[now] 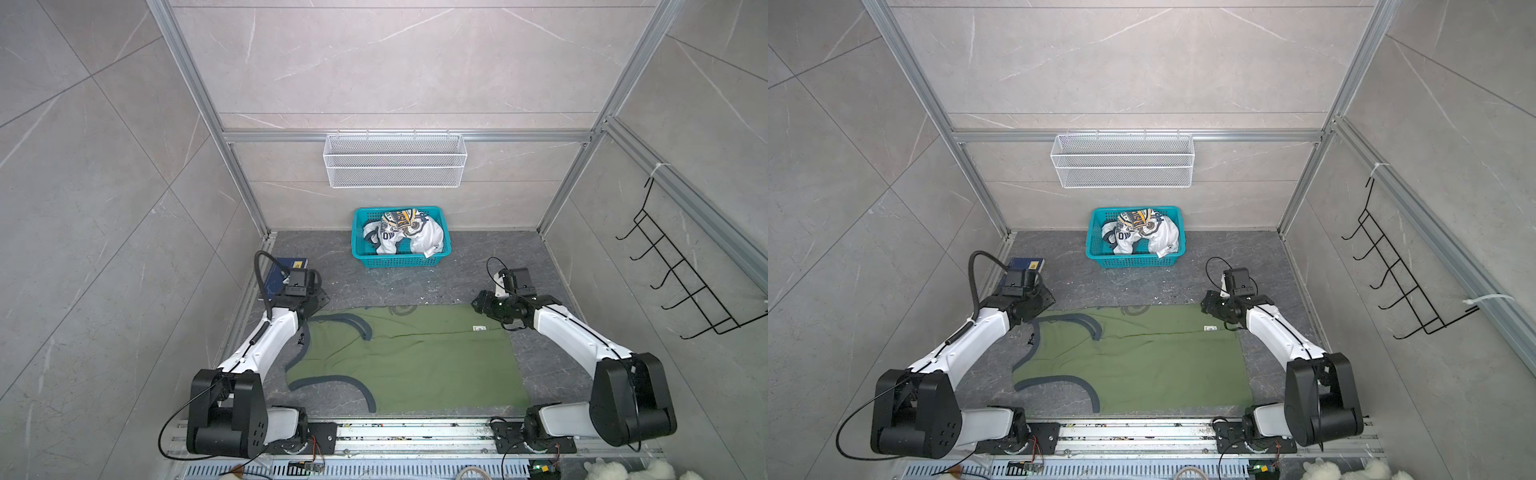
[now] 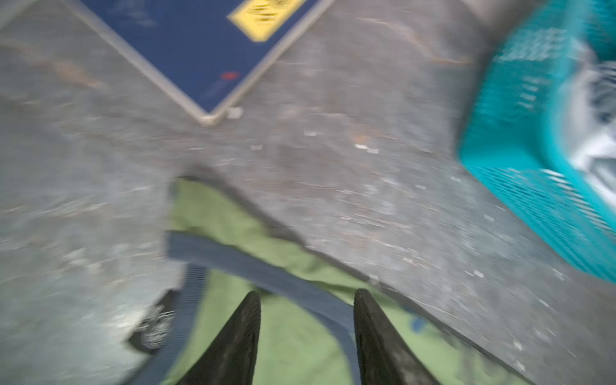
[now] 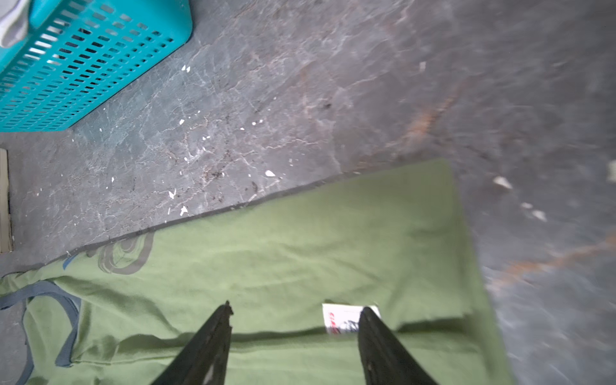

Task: Fold and stack tank tops
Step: Move the tank top to the center of the table.

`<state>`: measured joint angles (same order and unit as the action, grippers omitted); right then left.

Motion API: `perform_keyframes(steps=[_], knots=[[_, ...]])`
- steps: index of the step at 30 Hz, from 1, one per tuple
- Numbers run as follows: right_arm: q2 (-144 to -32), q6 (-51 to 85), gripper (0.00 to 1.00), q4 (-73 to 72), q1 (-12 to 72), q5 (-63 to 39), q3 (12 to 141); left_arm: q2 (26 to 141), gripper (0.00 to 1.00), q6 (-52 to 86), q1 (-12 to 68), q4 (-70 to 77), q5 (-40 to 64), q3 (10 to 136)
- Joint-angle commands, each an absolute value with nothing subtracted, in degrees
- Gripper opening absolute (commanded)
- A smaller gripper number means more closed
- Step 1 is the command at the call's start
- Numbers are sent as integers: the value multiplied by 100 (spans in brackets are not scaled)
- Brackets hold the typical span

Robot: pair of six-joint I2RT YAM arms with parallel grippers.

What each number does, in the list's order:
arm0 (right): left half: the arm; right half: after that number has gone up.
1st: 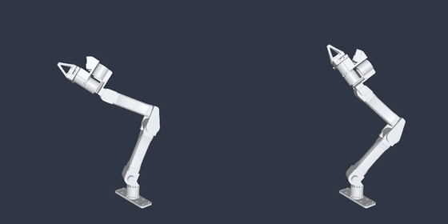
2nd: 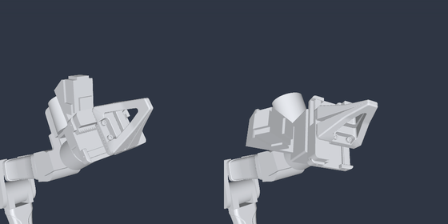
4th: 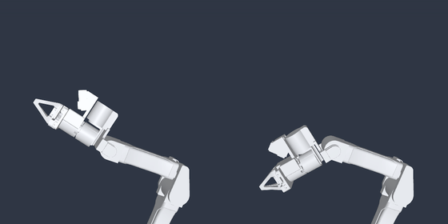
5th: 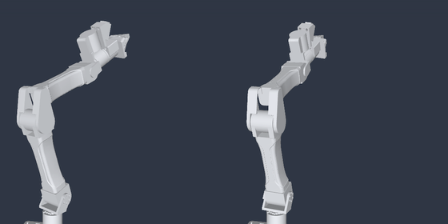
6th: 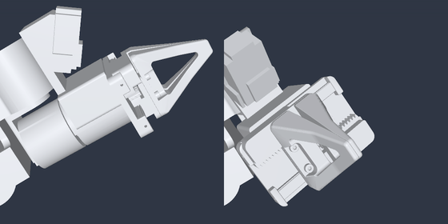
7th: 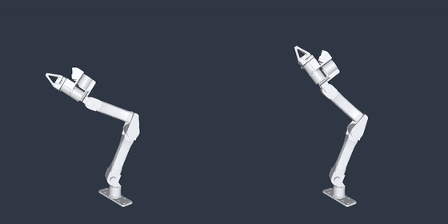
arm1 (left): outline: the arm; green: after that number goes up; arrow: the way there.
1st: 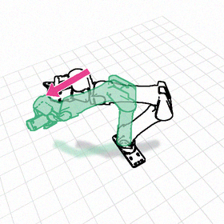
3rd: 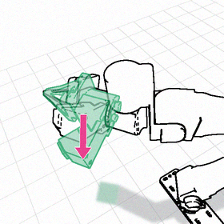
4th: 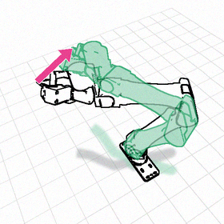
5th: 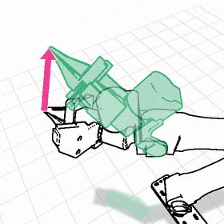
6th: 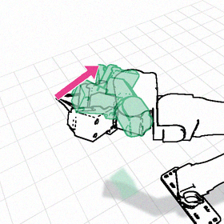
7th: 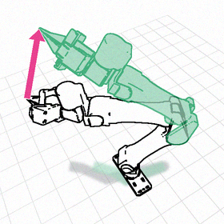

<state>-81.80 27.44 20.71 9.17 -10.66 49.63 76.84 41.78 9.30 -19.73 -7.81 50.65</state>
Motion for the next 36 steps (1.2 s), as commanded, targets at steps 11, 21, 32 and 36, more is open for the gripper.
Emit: perform_keyframes(steps=[11, 21, 32, 36], knots=[[-9718, 3018, 63, 1994, 795, -882, 5336, 8971, 46, 4375, 1164, -1164, -383, 4408], [-10532, 3134, 63, 1863, 365, -796, 5745, 9885, 45, 4456, 1129, -718, -109, 4683], [-11443, 3236, 62, 2039, 4, -948, 6916, 10657, 44, 4536, 1142, -587, 61, 5754], [-11389, 3140, 64, 1953, -51, -1111, 7060, 10581, 47, 4509, 1176, -806, 49, 6003]])
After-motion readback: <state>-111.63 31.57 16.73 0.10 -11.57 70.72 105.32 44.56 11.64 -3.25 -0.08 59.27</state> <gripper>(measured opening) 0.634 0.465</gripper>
